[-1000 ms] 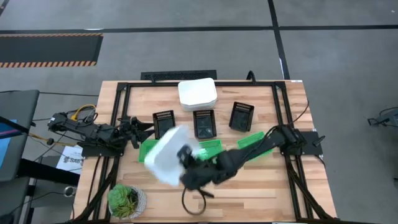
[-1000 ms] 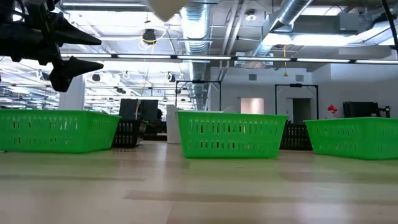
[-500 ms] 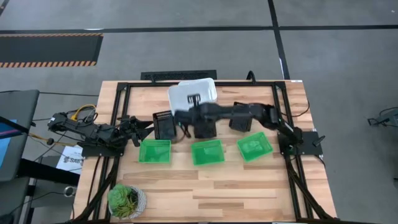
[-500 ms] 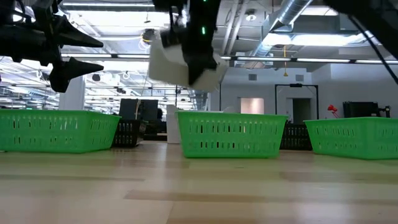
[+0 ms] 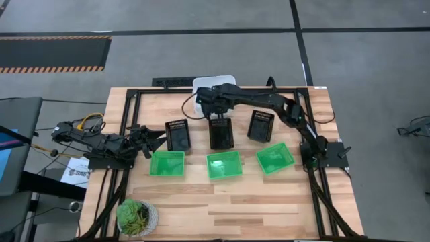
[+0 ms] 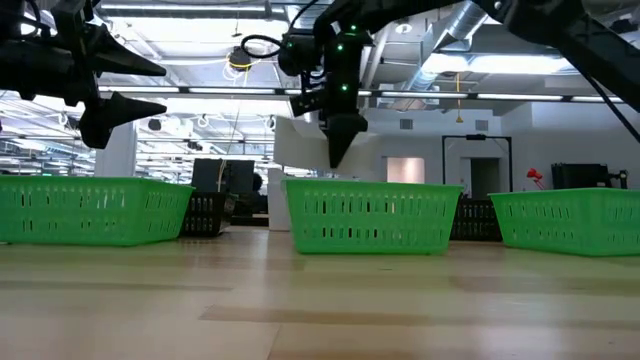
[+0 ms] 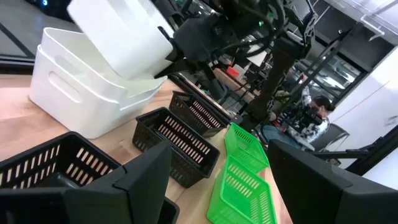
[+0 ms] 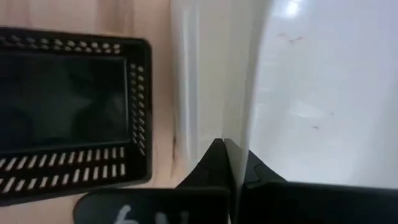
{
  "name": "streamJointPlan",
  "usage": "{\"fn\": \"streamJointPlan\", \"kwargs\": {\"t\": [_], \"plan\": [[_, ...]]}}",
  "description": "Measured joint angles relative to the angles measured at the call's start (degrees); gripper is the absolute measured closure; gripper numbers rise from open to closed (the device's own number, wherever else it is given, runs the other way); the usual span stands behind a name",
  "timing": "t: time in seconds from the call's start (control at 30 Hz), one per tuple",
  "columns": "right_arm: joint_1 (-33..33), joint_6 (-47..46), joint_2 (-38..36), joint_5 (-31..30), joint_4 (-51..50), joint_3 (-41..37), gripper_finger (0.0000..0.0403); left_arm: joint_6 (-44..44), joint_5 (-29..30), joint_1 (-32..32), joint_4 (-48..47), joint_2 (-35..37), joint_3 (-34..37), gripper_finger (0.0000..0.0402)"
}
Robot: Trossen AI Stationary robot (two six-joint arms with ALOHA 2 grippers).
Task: Stack baskets by color
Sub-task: Stack the bottom white bin on the top white bin
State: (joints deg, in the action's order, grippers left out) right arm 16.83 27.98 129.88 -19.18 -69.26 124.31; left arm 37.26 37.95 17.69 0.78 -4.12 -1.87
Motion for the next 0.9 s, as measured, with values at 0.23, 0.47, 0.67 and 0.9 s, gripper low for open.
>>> {"fn": "streamJointPlan", "kwargs": {"t": [0.23,0.47,0.67,0.9], "plan": [[1.0,0.8,-0.1,3.3,2.1,0.0,0.0403,-0.8,0.0,0.0,0.0,0.0,0.0,0.0145],[0.9,1.4,3.2,4.4,0.7,0.0,0.0403,-0.7,0.0,0.0,0.0,0.0,0.0,0.0145],[1.1,1.0,4.4,4.2,-0.2,0.1,0.04,-0.7,0.0,0.0,0.0,0.0,0.0,0.0145],[1.1,2.3,4.4,4.1,-0.3,0.0,0.0376,-0.7,0.0,0.0,0.0,0.0,0.0,0.0145]]}}
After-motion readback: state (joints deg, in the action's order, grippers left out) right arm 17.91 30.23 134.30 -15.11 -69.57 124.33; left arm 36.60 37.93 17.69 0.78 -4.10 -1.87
